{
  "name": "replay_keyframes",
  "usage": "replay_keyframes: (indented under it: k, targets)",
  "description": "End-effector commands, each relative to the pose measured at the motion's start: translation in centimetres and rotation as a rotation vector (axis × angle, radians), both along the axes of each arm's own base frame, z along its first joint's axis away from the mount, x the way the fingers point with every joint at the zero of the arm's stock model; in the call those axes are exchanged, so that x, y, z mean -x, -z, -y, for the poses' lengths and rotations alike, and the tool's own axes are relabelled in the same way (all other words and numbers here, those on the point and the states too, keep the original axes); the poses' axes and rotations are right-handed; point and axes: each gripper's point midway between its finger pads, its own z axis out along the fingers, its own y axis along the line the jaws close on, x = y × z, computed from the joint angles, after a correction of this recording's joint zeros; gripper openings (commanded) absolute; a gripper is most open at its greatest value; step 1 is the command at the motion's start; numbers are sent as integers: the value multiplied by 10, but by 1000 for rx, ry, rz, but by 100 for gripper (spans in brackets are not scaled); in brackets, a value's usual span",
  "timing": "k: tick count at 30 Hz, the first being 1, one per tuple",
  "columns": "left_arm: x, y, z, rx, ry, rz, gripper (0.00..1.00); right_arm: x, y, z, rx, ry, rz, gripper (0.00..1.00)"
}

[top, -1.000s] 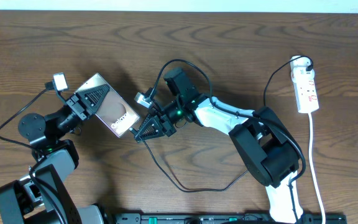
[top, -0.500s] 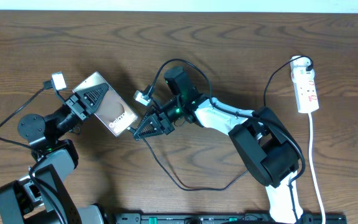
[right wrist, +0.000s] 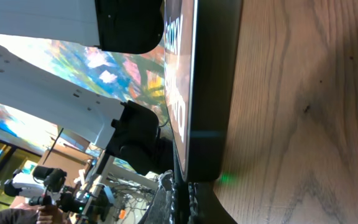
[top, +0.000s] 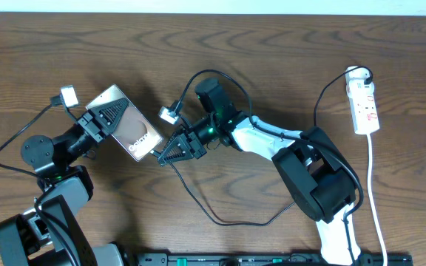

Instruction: Plug charger to phone and switch on socket

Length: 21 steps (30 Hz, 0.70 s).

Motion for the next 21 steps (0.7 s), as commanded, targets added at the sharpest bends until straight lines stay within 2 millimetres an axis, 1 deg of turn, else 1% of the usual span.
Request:
replay_keyframes:
  k: [1, 5, 17, 21]
  targets:
    - [3, -7, 5, -6, 32, 13, 7, -5, -4, -4, -1, 21, 23, 1]
    - [-2, -8, 1, 13, -2, 5, 8, -6, -4, -4, 1, 25, 25, 1]
    - [-5, -10, -3, 20, -35, 9, 8, -12, 1, -8, 33, 68, 28, 1]
    - [-7, -10, -5, 23, -50, 10, 8, -15, -3, -10, 25, 72, 30, 1]
